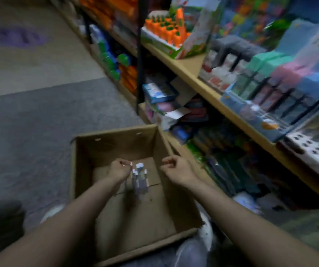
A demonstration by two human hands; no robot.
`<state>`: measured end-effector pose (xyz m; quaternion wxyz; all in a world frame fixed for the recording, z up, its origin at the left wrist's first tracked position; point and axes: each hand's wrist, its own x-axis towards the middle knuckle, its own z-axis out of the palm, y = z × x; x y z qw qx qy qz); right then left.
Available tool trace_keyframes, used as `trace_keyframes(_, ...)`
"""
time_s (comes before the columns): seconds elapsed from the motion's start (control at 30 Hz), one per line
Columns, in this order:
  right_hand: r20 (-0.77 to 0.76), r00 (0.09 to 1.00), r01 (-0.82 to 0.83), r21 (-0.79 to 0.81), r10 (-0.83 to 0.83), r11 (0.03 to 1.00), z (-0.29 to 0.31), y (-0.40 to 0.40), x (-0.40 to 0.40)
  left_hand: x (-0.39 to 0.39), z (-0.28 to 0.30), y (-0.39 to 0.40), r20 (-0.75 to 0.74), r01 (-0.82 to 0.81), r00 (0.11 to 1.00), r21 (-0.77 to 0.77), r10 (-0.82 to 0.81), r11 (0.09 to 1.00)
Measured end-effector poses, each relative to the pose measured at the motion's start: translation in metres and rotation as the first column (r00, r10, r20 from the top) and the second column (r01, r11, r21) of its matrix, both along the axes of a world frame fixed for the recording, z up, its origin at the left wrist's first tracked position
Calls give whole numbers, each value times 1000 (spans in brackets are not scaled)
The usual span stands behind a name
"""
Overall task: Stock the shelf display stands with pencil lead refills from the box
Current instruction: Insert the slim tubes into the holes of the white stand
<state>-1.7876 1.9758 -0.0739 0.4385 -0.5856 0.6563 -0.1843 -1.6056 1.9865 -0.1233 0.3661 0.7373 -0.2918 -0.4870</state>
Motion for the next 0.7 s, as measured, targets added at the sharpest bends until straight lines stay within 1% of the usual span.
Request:
trace_keyframes(0.1, -89, 996, 31, 189, -14, 981, -59, -7, 22, 30, -44, 18, 20, -8, 1000, 196, 4, 981)
trace_keyframes(0.17, -162, 987, 32, 256, 10, 966, -87, -11, 33, 39, -71, 26, 45, -54, 998, 281, 43, 958)
trace_keyframes(0.23, -198, 979, 7, 294, 53, 956, -111, -17, 43, 39, -94, 28, 63, -104, 994, 325, 88, 940)
trace_keyframes(0.3, -219, 973, 0, 314, 72, 950, -133, -24, 51, 35, -113, 25, 67, -162, 987, 316, 149, 935)
trace_keyframes(0.37, -273, 960, 23, 302, 64, 953, -152, -33, 58, 30, -131, 19, 123, -199, 978, 275, 171, 941)
trace_keyframes(0.47, -384, 922, 50, 258, 55, 965, -174, -46, 61, 21, -153, 5, 245, -163, 963, 190, 114, 968)
trace_keyframes(0.57, -463, 884, 54, 237, 64, 970, -188, -56, 60, 12, -164, -11, 341, -162, 934, 135, 107, 978)
trace_keyframes(0.63, -478, 876, 46, 209, 61, 977, -194, -62, 61, 8, -168, -21, 400, -149, 912, 104, 96, 983)
trace_keyframes(0.7, -462, 885, 34, 202, 65, 979, -199, -66, 64, 5, -171, -28, 448, -98, 893, 86, 50, 991)
